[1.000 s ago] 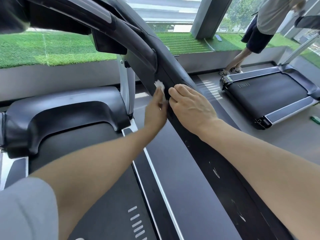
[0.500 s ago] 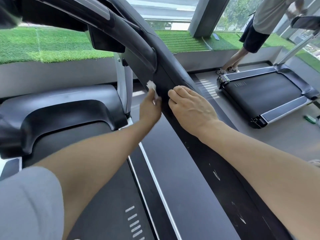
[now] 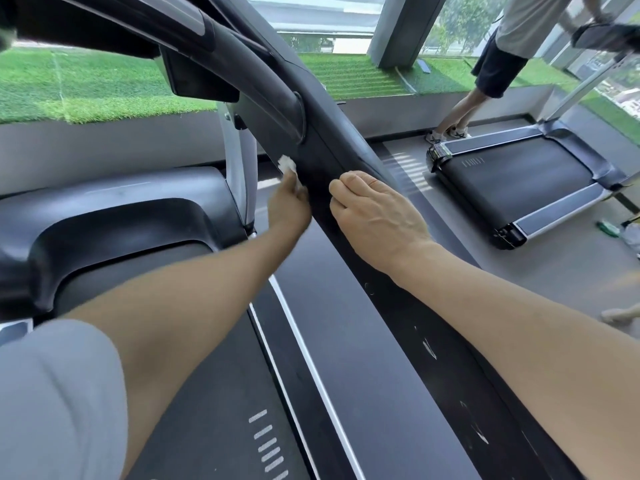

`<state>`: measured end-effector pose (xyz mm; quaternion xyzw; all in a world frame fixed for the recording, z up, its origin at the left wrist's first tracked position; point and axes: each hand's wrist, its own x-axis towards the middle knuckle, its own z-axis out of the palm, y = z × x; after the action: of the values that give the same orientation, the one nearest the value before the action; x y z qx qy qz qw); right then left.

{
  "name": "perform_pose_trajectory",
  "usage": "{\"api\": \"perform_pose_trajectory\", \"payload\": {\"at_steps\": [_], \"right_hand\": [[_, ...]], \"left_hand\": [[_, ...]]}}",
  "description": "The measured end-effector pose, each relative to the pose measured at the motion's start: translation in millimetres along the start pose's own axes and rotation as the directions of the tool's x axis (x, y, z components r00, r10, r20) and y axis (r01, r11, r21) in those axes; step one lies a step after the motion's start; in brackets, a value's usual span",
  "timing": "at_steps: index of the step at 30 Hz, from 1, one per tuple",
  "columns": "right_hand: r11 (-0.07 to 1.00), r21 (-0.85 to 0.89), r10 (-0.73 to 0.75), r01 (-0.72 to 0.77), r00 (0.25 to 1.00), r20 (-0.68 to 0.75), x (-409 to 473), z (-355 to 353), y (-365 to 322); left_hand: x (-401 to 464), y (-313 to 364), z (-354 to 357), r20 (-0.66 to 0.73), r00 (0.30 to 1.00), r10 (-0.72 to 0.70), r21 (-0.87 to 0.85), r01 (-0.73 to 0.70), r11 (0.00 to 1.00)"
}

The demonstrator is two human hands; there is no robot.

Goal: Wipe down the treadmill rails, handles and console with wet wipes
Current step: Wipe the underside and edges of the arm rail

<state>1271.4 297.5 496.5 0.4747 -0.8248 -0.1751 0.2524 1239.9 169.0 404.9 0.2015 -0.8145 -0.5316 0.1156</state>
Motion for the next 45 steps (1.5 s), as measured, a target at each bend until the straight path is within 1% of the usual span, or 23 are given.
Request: {"api": "perform_pose_trajectory", "payload": {"at_steps": [3,5,8,10,12,16,19,22,25,27,31,33,35,38,39,42,45], "right_hand": [[1.000,-0.001,-0.005,0.005,1.000,0.011,-1,0,0],[1.000,0.002,0.005,-0.005,1.000,0.012,0,0,0],[1.000,0.008,0.005,-0.005,1.000,0.018,2,-2,0],[1.000,0.016,0.006,-0.007,1.000,0.024,3,-4,0],[1.000,0.017,0.014,-0.015,1.000,0.028,3,-4,0],[1.000,0.013,0.021,-0.022,0.999,0.043,1,-4,-1],[0.999,0.029,0.031,-0.033,0.998,0.055,1,-4,0],[0.998,0.039,0.044,-0.046,0.997,0.057,1,-6,-1],[0.997,0.054,0.054,-0.056,0.997,0.049,2,-7,-2],[0.997,0.054,0.054,-0.056,0.998,0.038,1,-6,-1],[0.996,0.076,0.048,-0.049,0.999,0.020,0,-4,-1],[0.994,0.098,0.054,-0.054,0.999,0.001,1,-4,-1],[0.993,0.102,0.063,-0.061,0.998,-0.010,1,-4,-1],[0.991,0.108,0.075,-0.076,0.997,0.013,1,-5,-3],[0.990,0.114,0.079,-0.080,0.997,0.012,1,-6,-3],[0.987,0.138,0.078,-0.077,0.997,0.001,1,-6,-3],[0.988,0.143,0.061,-0.061,0.998,0.008,1,-6,-1]], "left_hand": [[8,1,-5,-0.001,0.999,-0.039,0.034,0.039,0.999],[-11,0,1,0.002,1.000,-0.016,0.041,0.016,0.999],[-50,-10,12,0.044,0.997,0.062,-0.042,-0.061,0.997],[-59,-11,14,0.045,0.995,0.085,-0.085,-0.081,0.993],[-47,-6,10,0.038,0.996,0.076,-0.107,-0.072,0.992],[0,7,-11,0.010,1.000,0.019,-0.072,-0.019,0.997],[0,8,-10,0.009,1.000,-0.028,-0.037,0.028,0.999],[-20,5,1,0.015,0.998,-0.059,-0.133,0.060,0.989],[-21,9,1,-0.041,0.988,-0.149,-0.267,0.132,0.955],[-12,15,-3,-0.108,0.979,-0.173,-0.321,0.130,0.938],[3,17,-3,-0.204,0.962,-0.181,-0.293,0.117,0.949],[-8,15,3,-0.211,0.966,-0.150,-0.228,0.100,0.969],[-31,9,9,-0.164,0.985,-0.053,-0.194,0.021,0.981],[-64,-3,13,-0.030,0.993,0.110,-0.282,-0.114,0.953],[-67,-4,15,-0.014,0.989,0.145,-0.297,-0.143,0.944],[-48,6,11,-0.081,0.978,0.190,-0.257,-0.205,0.944],[-13,19,-4,-0.171,0.969,0.180,-0.200,-0.213,0.956]]}}
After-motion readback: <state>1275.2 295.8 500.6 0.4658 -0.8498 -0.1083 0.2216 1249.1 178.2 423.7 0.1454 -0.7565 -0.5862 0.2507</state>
